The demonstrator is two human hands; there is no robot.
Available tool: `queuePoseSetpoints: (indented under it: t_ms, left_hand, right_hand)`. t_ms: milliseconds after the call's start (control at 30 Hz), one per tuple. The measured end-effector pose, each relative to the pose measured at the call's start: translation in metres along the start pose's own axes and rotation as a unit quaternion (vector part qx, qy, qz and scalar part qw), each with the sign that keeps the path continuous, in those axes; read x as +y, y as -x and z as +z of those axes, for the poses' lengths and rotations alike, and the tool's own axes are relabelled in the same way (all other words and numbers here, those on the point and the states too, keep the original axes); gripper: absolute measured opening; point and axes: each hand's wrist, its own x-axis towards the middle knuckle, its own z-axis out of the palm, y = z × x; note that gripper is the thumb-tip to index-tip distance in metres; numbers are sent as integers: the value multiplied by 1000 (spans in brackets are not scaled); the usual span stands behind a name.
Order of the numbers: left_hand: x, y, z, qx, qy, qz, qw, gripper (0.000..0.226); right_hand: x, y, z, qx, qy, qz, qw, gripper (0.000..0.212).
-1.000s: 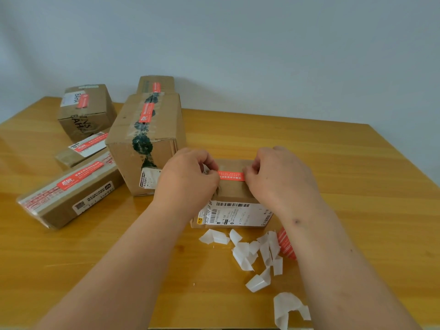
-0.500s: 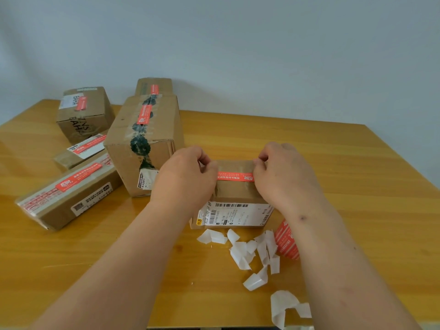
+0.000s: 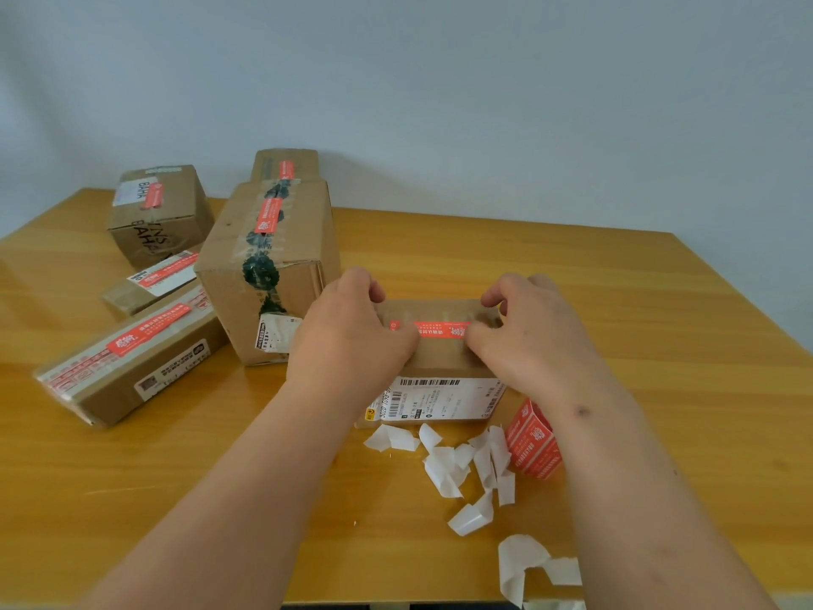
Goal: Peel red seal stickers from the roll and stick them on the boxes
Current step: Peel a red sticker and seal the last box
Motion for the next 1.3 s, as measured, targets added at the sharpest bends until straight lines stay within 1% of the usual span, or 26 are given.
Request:
queuePoseSetpoints:
  t_ms: [133,167,233,333,433,533,600,633,700,800,833,867,933,1000,1067,1133,1200,1300]
  left_hand:
    - [5,3,2,1,-22,0,1000,40]
    - [5,4,2,-3,-18,-3,1000,39]
    - [2,2,2,-7,23,-13,1000,31]
    - [-3,0,1,7,61,-22,998,20]
    - [-2,-1,1,13,39,-5,999,21]
    - [-1,-1,2,14,51,3,999,24]
    - [-2,-1,2,17,53,-4,998,26]
    - [-3,0,3,21,52,-5,998,26]
    - [-2,2,3,28,50,0,998,26]
    - [-1,5,1,34,55,10,998,27]
    - [-1,6,-1,36,55,16,998,28]
    - [-1,7,-3,36,57,22,997,28]
    - [0,8,-6,32,63,38,997,27]
    - [2,8,-10,35,63,51,996,26]
    - [5,8,-17,79,46,69,993,30]
    - [4,4,-27,153,20,74,985,36]
    - [-5,-4,-36,210,30,38,976,43]
    - [-29,-19,-47,240,87,-44,966,51]
  right_hand:
    - [-3,1,5,6,4,-2,1000,37]
    - [-2,1,4,4,-2,2,1000,36]
    - [2,-1,1,3,-12,7,1000,31]
    - [5,-4,1,14,-9,1,1000,22]
    - [2,-9,5,17,10,14,1000,19]
    - [3,-12,4,20,8,22,1000,21]
    - [5,-9,3,21,4,6,1000,31]
    - [6,-7,3,5,6,-9,1000,39]
    - [8,-4,3,-63,2,-41,997,58]
    - [9,-2,-4,-168,13,-77,983,93]
    - [10,-2,-7,-185,35,-85,978,99]
    - [10,-2,-10,-190,59,-89,976,101]
    - [11,-3,-15,-174,80,-81,978,97]
    - [10,-5,-18,-140,52,-58,987,90]
    - [6,-10,-17,-100,25,-26,994,82]
    - [0,-19,-12,-62,14,12,998,78]
    - [-10,-33,-4,-27,2,52,998,79]
    - [-28,-55,13,0,-8,86,996,83]
